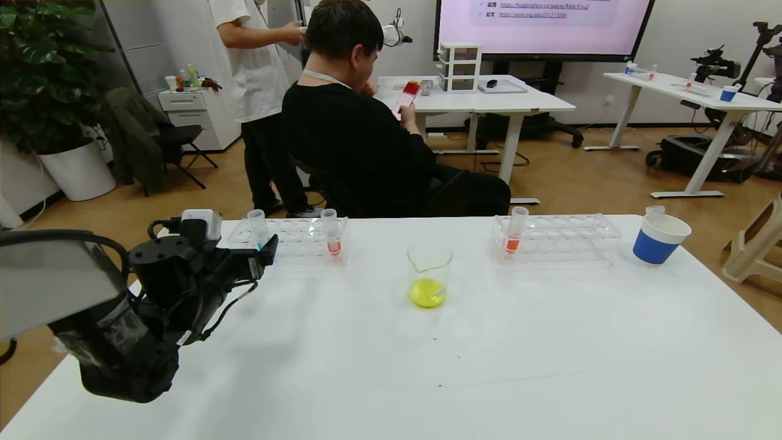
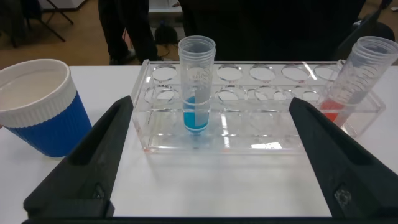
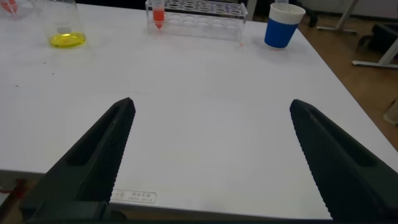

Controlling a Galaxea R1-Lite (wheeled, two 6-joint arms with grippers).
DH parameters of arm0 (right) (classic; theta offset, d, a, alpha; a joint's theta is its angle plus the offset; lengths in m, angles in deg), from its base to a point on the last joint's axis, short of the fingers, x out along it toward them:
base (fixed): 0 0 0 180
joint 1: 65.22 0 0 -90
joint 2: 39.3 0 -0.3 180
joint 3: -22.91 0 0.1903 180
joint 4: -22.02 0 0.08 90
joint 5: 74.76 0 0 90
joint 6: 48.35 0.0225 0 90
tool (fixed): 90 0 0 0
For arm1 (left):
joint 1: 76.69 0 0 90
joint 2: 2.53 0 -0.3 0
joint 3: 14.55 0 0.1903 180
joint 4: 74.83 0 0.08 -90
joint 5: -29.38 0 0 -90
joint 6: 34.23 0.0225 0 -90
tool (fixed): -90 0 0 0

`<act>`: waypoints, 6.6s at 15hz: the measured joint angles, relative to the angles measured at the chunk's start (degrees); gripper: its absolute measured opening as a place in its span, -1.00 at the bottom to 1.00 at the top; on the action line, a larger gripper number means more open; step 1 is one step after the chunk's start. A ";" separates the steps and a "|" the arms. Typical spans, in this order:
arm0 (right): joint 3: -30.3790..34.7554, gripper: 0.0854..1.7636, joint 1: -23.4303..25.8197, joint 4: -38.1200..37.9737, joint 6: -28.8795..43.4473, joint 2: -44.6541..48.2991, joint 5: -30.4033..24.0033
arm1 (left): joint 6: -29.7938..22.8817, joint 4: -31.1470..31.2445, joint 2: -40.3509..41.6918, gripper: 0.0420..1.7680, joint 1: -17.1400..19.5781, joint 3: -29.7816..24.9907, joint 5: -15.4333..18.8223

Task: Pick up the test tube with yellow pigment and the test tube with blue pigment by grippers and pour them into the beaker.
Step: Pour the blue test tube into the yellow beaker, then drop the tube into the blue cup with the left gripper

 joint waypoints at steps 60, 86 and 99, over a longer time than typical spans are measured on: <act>0.00 0.97 -0.02 -0.02 -0.02 0.00 0.00 | 19.60 25.64 1.07 -0.47 -17.94 39.86 24.16; 0.00 0.97 0.00 -0.02 -0.02 0.00 0.00 | 76.25 20.46 -10.61 -0.47 -19.04 43.41 53.09; 0.00 0.97 0.00 0.00 -0.02 0.00 0.00 | 89.63 20.78 -12.51 -0.47 -18.58 43.72 48.96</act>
